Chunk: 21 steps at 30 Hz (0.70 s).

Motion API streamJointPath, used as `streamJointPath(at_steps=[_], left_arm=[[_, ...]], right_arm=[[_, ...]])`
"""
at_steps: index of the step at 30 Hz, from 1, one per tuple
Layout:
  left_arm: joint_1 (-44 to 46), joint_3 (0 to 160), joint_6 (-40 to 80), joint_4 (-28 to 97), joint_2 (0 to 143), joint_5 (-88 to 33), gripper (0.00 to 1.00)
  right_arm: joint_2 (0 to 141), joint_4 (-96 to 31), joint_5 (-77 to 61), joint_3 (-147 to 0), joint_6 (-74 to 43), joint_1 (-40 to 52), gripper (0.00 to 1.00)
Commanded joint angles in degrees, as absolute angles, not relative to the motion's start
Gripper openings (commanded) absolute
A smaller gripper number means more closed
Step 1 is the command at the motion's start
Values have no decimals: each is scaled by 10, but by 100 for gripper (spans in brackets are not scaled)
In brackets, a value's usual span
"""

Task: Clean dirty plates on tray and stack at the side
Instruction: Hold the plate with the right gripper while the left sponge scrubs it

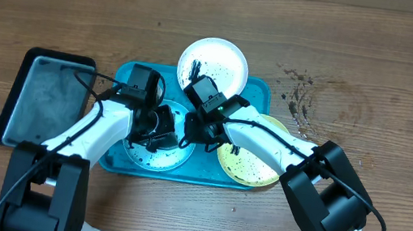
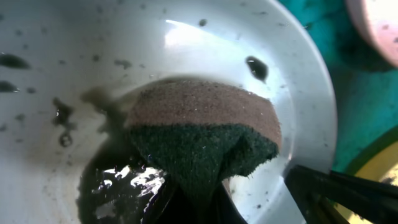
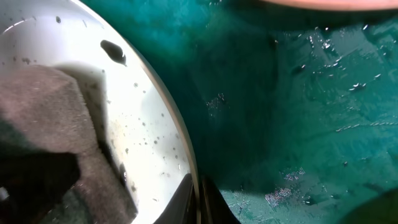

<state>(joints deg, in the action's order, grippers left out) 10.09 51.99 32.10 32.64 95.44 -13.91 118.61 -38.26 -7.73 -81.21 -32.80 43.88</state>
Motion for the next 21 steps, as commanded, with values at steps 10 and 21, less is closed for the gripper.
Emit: streamJointPath(at_steps=[10, 21], left_arm=[[74, 516, 317, 402, 959, 20, 4], [68, 600, 307, 520, 959, 106, 4]], right_arm=[[1190, -383, -77, -815, -330, 439, 4], [1190, -393, -76, -815, -330, 439, 4]])
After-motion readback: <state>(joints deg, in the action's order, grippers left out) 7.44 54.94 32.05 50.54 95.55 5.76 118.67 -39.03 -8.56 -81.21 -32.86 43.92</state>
